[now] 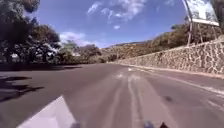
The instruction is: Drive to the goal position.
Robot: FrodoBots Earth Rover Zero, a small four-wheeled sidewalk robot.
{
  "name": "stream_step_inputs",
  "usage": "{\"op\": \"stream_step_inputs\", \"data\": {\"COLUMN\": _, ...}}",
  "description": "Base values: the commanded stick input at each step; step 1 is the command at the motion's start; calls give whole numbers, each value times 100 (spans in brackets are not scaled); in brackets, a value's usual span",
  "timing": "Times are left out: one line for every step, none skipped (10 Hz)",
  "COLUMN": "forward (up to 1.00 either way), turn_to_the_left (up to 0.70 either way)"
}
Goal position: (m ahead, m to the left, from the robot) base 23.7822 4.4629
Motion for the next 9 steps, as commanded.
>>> {"op": "stream_step_inputs", "data": {"forward": 50, "turn_to_the_left": 0}}
{"op": "stream_step_inputs", "data": {"forward": 50, "turn_to_the_left": 0}}
{"op": "stream_step_inputs", "data": {"forward": 50, "turn_to_the_left": 0}}
{"op": "stream_step_inputs", "data": {"forward": 50, "turn_to_the_left": 0}}
{"op": "stream_step_inputs", "data": {"forward": 50, "turn_to_the_left": 0}}
{"op": "stream_step_inputs", "data": {"forward": 50, "turn_to_the_left": 0}}
{"op": "stream_step_inputs", "data": {"forward": 50, "turn_to_the_left": 0}}
{"op": "stream_step_inputs", "data": {"forward": 50, "turn_to_the_left": -4}}
{"op": "stream_step_inputs", "data": {"forward": 50, "turn_to_the_left": -50}}
